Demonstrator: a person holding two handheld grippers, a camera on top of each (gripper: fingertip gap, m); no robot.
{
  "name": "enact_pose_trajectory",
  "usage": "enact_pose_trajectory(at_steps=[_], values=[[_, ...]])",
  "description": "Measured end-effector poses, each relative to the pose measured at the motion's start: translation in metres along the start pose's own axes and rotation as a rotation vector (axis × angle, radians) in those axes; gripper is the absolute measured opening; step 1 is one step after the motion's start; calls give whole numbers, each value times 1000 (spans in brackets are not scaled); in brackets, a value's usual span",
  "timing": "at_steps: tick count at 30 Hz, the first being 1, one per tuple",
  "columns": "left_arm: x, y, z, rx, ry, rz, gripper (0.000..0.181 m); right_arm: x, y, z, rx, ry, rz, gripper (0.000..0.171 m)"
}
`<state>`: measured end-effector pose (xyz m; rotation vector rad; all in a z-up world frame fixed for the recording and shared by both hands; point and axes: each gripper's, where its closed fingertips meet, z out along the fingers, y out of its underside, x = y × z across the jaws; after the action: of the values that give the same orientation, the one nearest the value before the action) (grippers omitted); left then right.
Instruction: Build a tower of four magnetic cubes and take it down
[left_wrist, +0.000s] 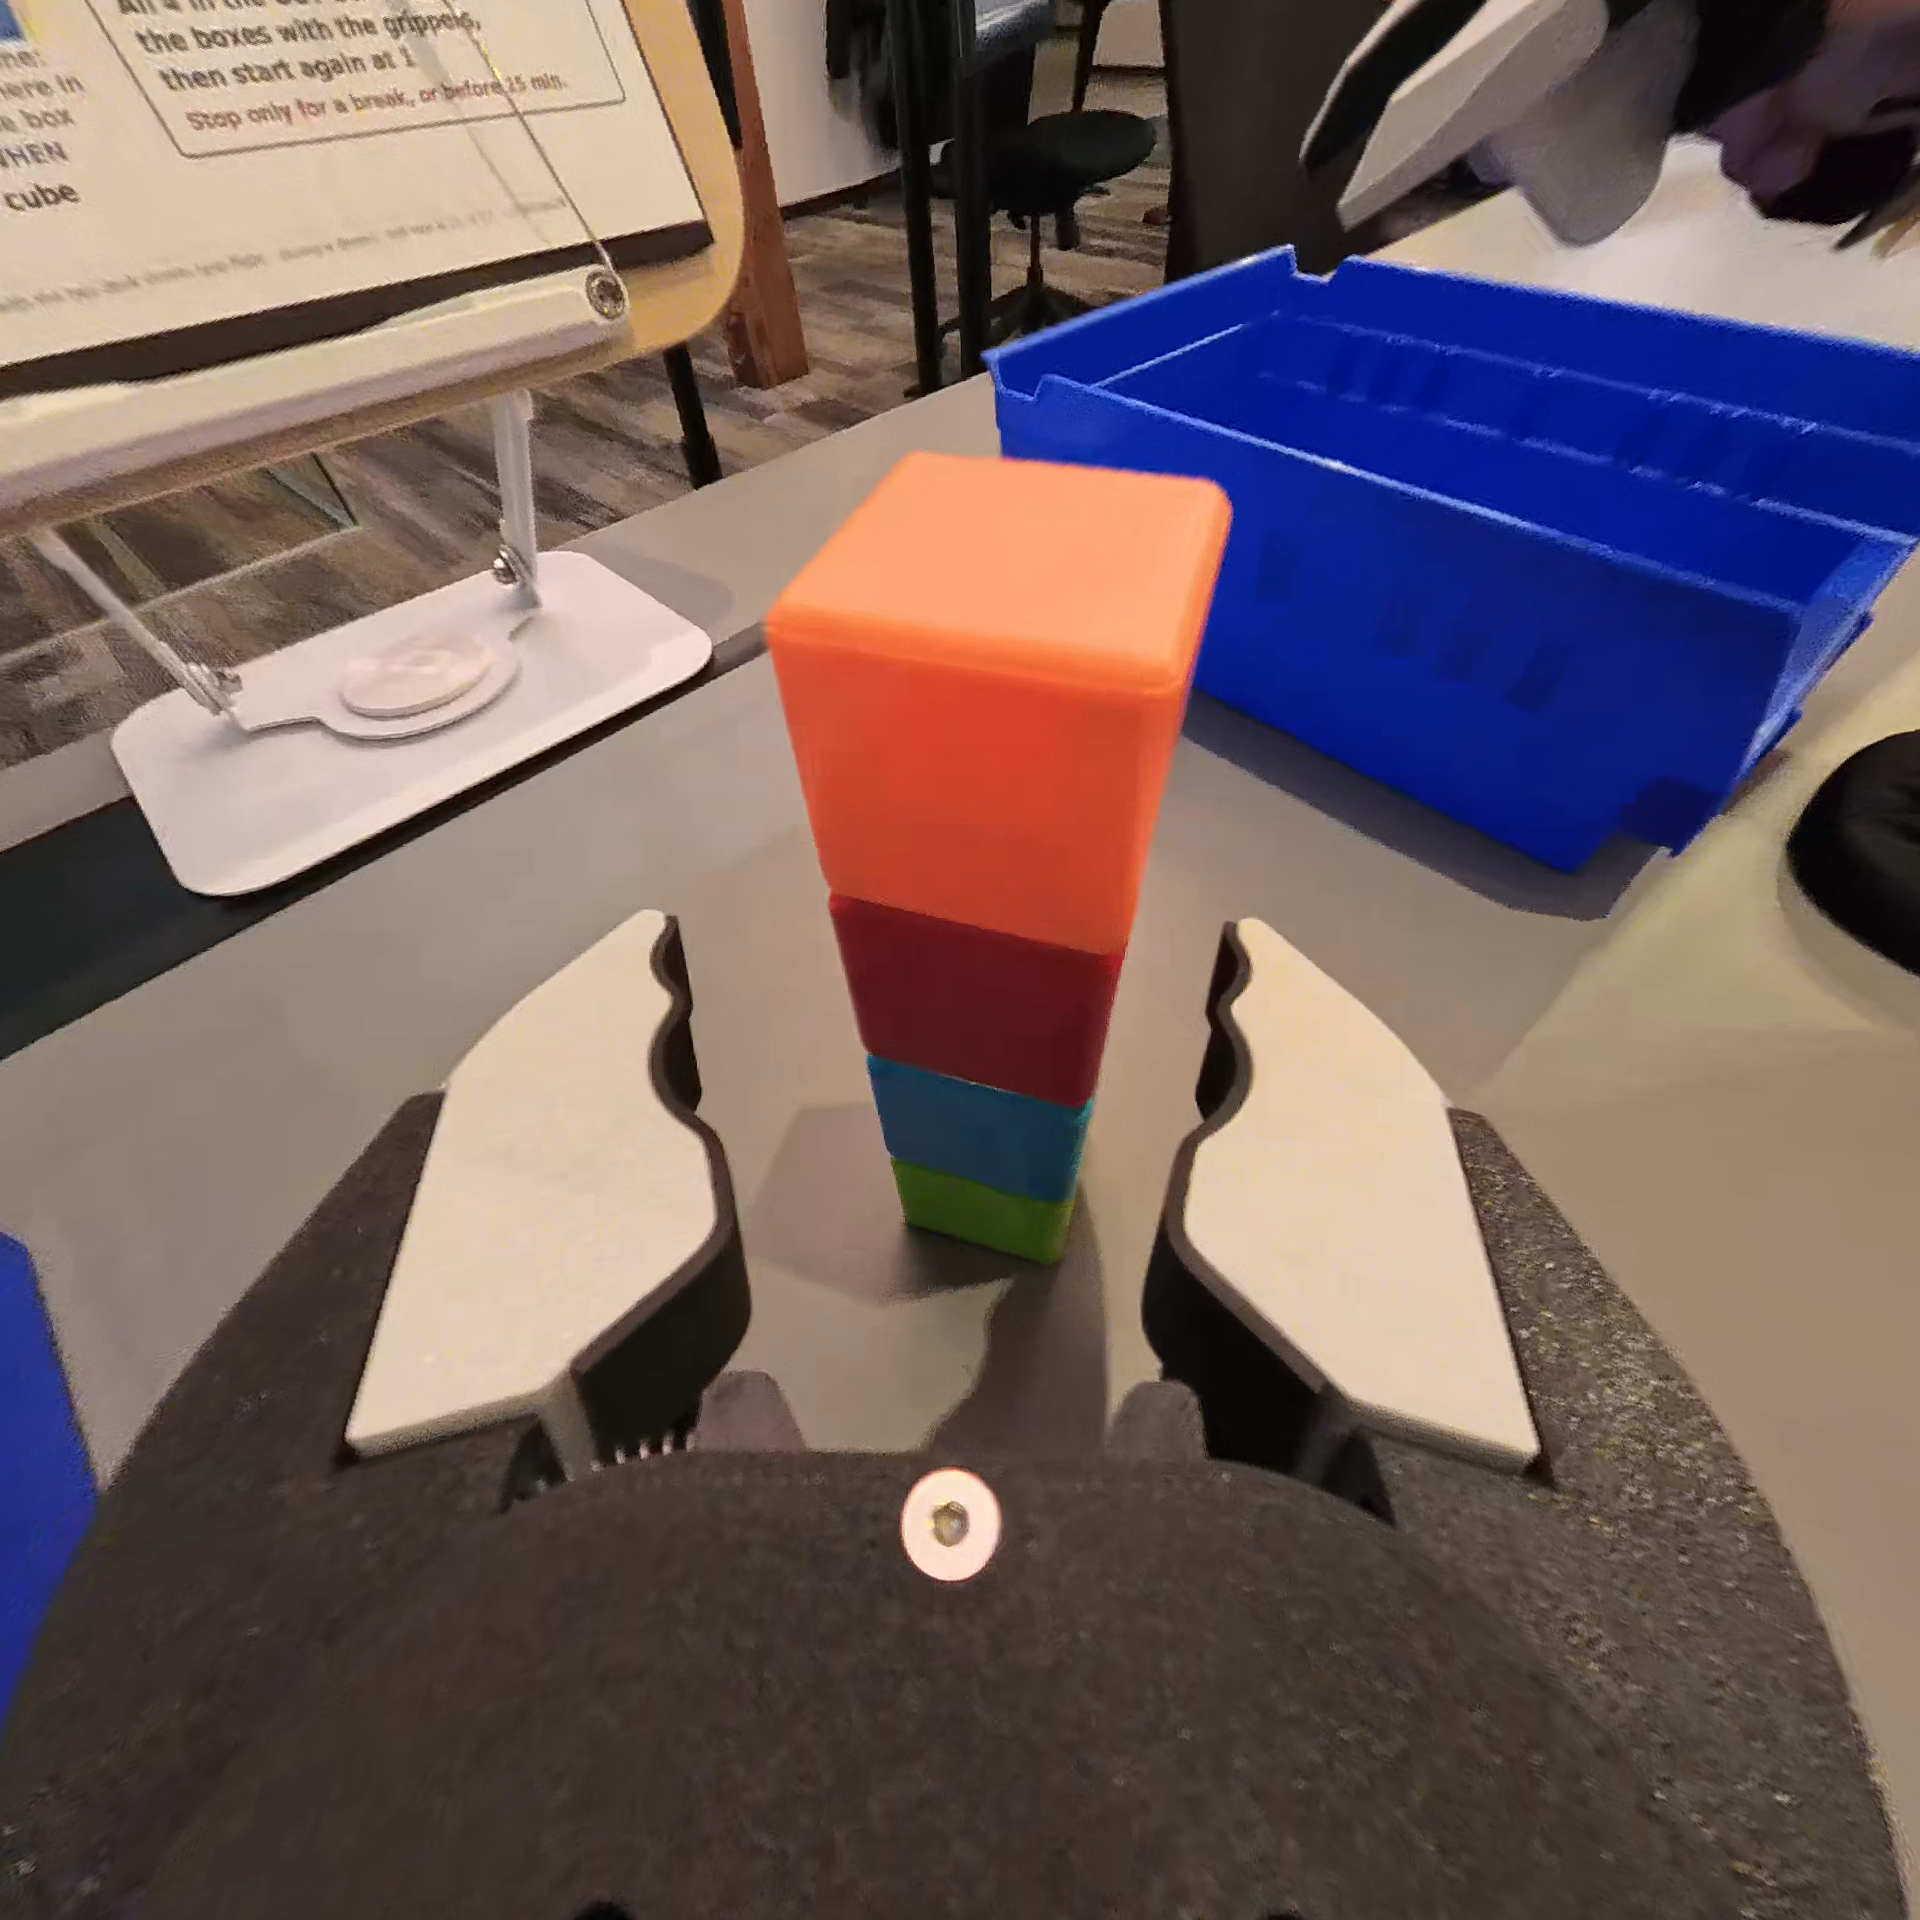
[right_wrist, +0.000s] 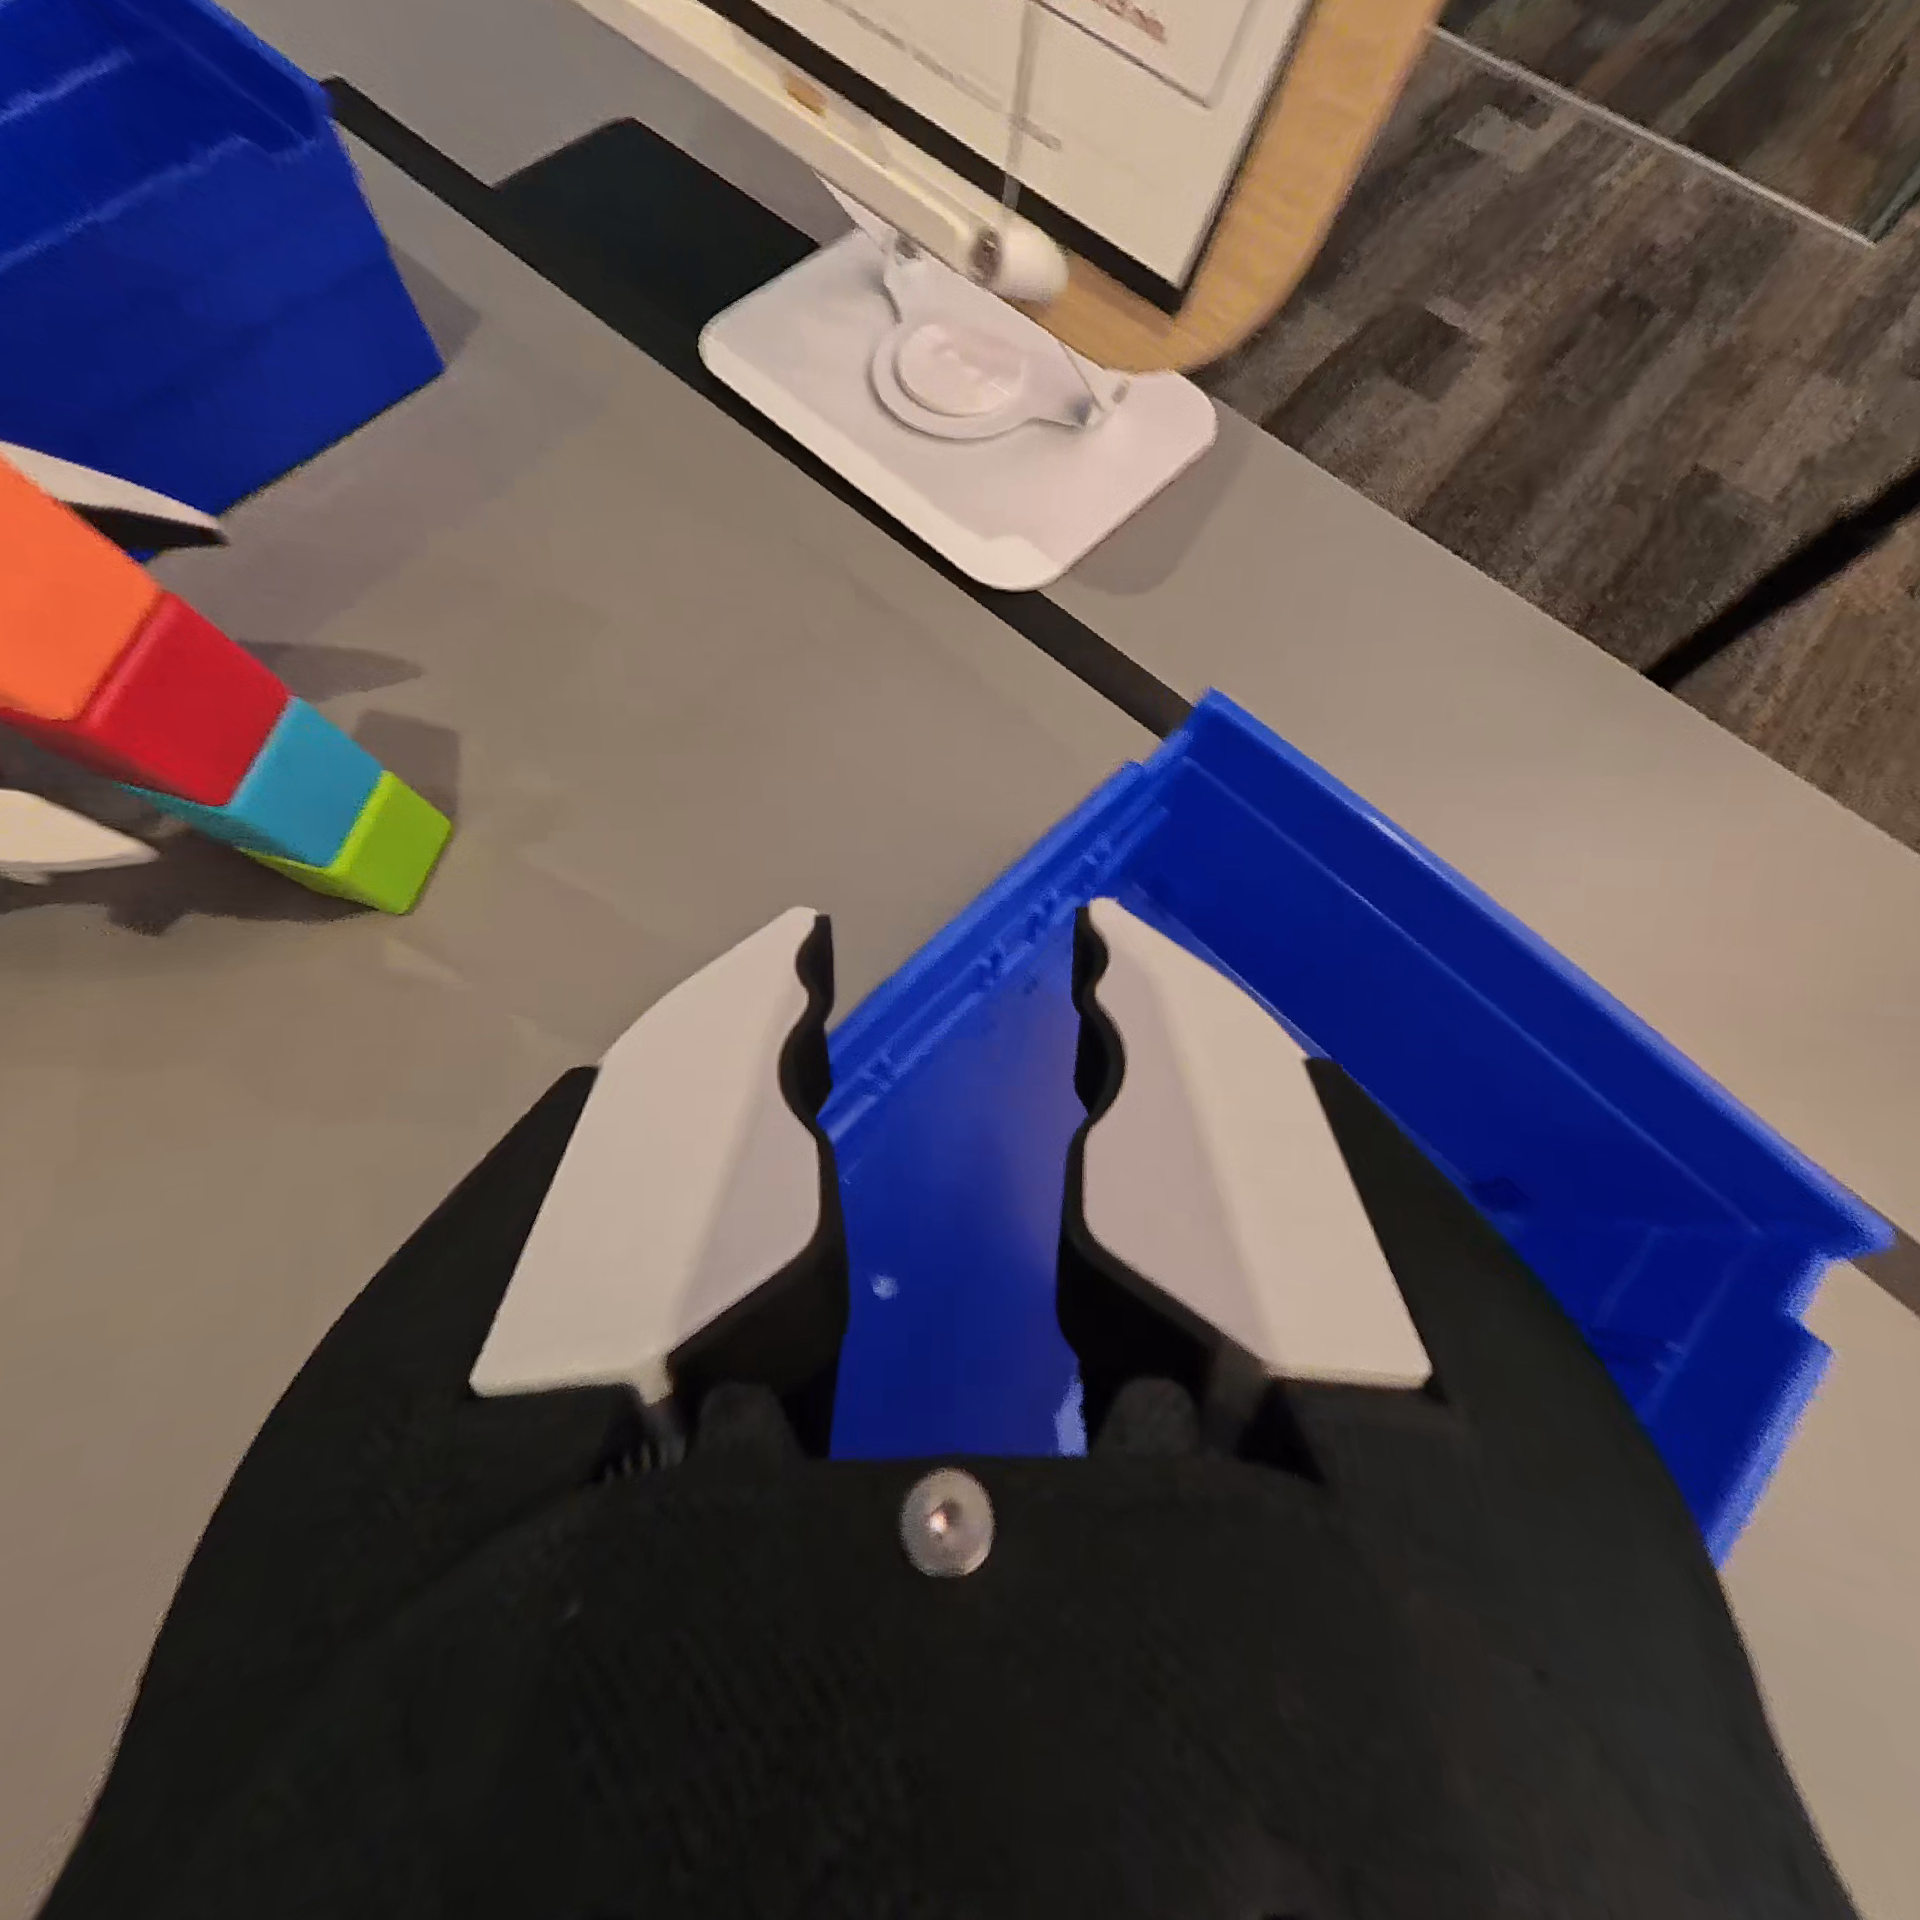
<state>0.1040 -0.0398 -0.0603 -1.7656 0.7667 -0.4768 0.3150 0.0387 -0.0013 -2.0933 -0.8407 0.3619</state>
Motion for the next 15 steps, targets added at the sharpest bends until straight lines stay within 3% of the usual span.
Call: enact_pose_trajectory(at_steps=[5, 9, 13, 15], values=[[4, -6, 7, 51, 9, 0, 91, -46, -34, -1, 142, -142, -118, 46], [3, -9, 12, 83, 5, -8, 85, -110, -62, -5, 315, -407, -199, 47], [9, -2, 17, 76, 49, -12, 60, -171, -66, 5, 354, -659, -228, 67], [11, -2, 17, 87, 66, -16, 58, -195, -63, 16, 364, -716, -284, 70]])
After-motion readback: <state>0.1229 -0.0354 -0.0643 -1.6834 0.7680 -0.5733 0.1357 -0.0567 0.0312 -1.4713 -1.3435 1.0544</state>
